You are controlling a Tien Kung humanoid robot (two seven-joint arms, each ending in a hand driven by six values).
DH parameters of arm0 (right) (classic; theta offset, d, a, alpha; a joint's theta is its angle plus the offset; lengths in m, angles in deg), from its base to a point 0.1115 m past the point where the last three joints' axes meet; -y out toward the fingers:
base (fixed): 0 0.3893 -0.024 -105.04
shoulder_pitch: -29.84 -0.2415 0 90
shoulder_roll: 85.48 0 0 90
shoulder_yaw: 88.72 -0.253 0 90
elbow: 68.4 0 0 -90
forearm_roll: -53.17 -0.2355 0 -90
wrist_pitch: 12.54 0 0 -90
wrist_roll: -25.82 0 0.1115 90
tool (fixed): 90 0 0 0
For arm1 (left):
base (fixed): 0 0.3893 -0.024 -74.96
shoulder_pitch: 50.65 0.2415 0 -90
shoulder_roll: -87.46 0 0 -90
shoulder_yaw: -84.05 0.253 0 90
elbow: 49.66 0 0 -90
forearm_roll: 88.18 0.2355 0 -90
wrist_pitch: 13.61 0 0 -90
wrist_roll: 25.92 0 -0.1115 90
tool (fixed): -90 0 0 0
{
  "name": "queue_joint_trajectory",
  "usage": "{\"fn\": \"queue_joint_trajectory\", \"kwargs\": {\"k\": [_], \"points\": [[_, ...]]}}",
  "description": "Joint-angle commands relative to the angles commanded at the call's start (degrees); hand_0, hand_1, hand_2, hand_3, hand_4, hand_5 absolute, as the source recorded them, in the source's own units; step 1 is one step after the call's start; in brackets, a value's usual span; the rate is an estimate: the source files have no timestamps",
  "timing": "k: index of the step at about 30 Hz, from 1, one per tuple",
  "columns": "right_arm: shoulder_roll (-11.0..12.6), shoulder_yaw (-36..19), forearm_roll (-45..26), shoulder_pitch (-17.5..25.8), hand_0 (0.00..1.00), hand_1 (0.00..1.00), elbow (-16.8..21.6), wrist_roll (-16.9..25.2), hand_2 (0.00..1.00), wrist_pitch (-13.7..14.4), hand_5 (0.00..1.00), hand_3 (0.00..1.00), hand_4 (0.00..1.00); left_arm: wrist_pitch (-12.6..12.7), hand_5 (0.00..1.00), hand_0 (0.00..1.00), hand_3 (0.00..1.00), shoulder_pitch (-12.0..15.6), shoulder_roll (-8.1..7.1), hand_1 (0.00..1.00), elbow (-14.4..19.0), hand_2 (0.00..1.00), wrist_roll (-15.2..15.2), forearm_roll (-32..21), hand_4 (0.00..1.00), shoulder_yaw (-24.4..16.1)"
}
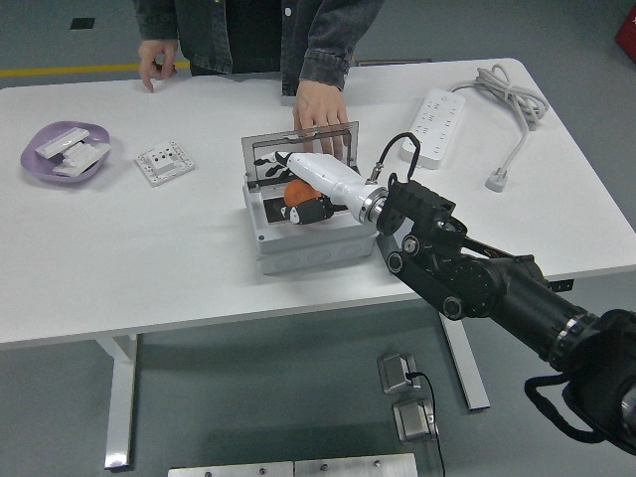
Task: Pick up the cylinder from the cube,place it in the box,flap close box
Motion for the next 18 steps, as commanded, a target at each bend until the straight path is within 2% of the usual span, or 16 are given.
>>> {"fn": "queue_joint_trajectory", "kwargs": {"k": [1, 6, 8, 18], "points": [[0.0, -0.07, -0.02, 0.02, 0.821, 0.735, -0.01, 0.01, 0.769, 0.0, 0.2, 0.98, 0.906, 0.0, 0.212, 0.661, 0.679, 0.0, 0.0, 0.651, 0.0, 0.606, 0.0, -0.04, 0.653, 0.06], [0.03, -0.56, -1.33, 0.54, 0.821, 0.735, 1.03, -0.04, 0.769, -0.27, 0.2, 0.98, 0.906, 0.01, 0.212, 0.661, 0.679, 0.15, 0.02, 0.651, 0.0, 0.606, 0.01, -0.35, 0.653, 0.32], [0.6, -0.85, -2.92, 1.07, 0.835, 0.739, 2.63, -0.14, 0.774, -0.6, 0.231, 0.998, 0.932, 0.0, 0.212, 0.661, 0.678, 0.27, 0.1, 0.651, 0.0, 0.606, 0.04, -0.49, 0.652, 0.36], [7.85, -3.71, -10.86, 3.05, 0.844, 0.741, 15.47, -1.24, 0.775, -3.91, 0.243, 0.998, 0.937, -0.04, 0.211, 0.662, 0.678, 0.8, 0.5, 0.651, 0.0, 0.605, 0.29, -0.99, 0.652, 0.19]]}}
